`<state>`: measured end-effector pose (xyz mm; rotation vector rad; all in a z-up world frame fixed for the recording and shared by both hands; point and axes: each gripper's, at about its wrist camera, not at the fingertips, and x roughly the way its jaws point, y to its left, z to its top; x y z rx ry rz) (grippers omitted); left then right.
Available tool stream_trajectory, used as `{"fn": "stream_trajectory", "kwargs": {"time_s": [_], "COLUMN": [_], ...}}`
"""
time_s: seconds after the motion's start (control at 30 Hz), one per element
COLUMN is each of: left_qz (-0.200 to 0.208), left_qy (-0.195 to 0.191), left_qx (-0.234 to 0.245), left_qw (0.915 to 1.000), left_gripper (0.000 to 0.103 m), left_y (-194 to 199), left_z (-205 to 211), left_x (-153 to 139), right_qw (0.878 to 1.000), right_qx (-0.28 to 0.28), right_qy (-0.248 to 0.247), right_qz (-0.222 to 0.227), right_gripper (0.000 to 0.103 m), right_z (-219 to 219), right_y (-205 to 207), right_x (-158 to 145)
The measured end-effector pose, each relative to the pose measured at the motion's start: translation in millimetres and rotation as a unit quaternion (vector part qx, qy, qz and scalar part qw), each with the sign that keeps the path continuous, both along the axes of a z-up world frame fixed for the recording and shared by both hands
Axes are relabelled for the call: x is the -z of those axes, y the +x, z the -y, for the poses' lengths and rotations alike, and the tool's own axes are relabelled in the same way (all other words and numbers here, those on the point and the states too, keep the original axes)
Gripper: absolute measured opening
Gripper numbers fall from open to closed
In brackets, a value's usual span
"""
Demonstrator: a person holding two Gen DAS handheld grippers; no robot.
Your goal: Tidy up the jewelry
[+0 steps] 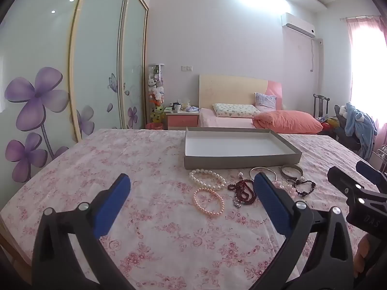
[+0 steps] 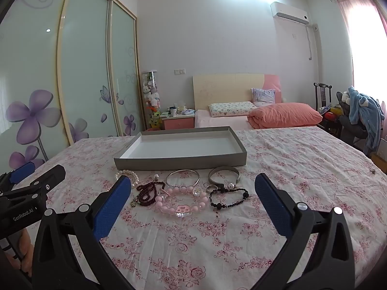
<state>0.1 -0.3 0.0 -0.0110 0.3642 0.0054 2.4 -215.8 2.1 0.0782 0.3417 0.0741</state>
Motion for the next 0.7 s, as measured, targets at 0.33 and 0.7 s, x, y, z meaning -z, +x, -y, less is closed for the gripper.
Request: {"fn": "stream_trajectory", "kwargs": {"time_s": [0.33,0.7], "left_qz": [0.001,0.001], "left_qy": [-0.001,-0.002], "left_qx": [0.001,0.001], "left_qw": [1.0,1.0], "left_gripper": [0.099,0.099], "left_y": [-0.1,-0.1], "left_z": [0.0,0.0], "left_x": [0.1,0.0], "right_qw": [1.0,1.0], "right_qx": [0.0,-0.001], "right_qy": [0.002,0.003], "right_qz": [0.0,0.0], "right_gripper": [0.101,0.101], "right_z": [1.1,1.0], "right_y": [-0.6,0.1], "right_x": [0.0,-0.4]}}
